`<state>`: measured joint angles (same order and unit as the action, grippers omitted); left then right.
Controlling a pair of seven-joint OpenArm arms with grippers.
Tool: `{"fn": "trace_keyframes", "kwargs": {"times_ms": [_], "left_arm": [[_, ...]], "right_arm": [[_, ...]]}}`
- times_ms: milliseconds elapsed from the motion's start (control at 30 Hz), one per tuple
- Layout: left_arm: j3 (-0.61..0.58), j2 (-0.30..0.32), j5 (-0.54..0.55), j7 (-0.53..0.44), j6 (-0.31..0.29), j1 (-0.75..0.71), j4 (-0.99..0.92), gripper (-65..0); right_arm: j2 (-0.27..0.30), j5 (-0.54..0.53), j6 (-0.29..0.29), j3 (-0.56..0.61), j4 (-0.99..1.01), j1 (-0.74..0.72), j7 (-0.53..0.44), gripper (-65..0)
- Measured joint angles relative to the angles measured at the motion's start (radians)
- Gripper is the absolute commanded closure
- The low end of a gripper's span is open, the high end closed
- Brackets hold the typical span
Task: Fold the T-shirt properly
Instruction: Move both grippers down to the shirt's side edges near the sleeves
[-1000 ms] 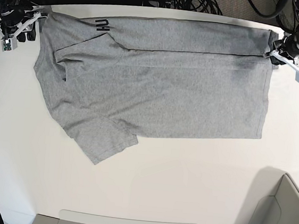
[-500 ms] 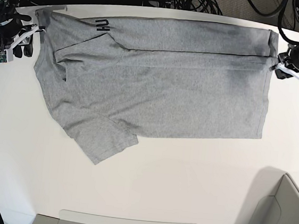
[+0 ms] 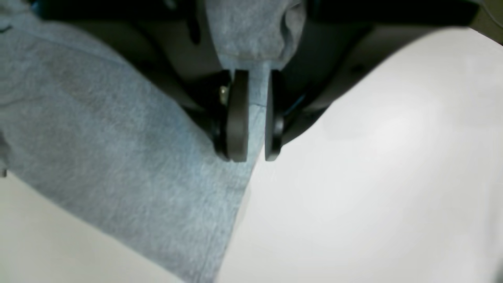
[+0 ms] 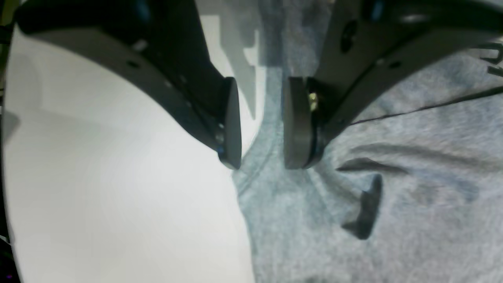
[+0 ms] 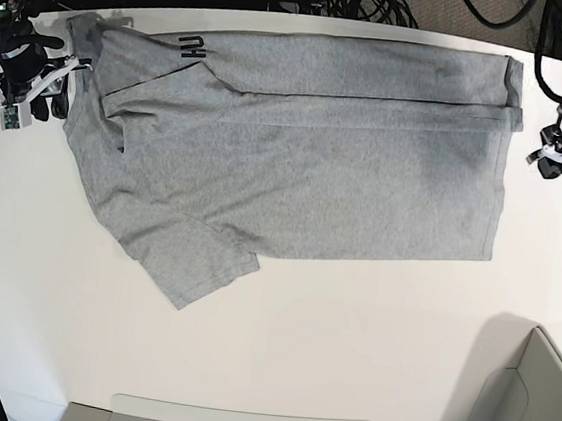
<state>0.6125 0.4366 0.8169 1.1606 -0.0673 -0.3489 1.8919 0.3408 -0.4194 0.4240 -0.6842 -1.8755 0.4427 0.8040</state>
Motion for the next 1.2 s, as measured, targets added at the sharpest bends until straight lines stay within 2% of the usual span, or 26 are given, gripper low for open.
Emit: {"fn": "trace_keyframes", "kwargs": {"times_ms": [367,633,733,900,1200], "left_arm": [[-0.002,-0.005,0.008,0.004,0.0,0.047,0.01,-8.9],[-0.091,-0.044,0.003,0.001,-0.001,0.095,0.009,-8.9],[-0.123,-0.057,0.003,0.006,-0.001,0.137,0.008,-8.9],[-0.2,-0.071,-0.003,-0.063,-0.002,0.18,0.006,-8.9],[-0.299,-0.081,-0.004,-0.084,0.0,0.262,-0.093,-8.9]], "right_arm": [[0.002,0.001,0.0,0.025,-0.001,-0.049,0.002,-19.1],[0.002,0.008,-0.001,0.176,0.024,-0.187,0.001,-19.1],[-0.002,0.109,0.0,0.256,0.074,-0.264,0.002,-19.1],[-0.001,0.229,-0.001,0.375,0.206,-0.412,0.002,-19.1],[-0.009,0.235,0.0,0.533,0.506,-0.627,-0.007,-19.1]]}}
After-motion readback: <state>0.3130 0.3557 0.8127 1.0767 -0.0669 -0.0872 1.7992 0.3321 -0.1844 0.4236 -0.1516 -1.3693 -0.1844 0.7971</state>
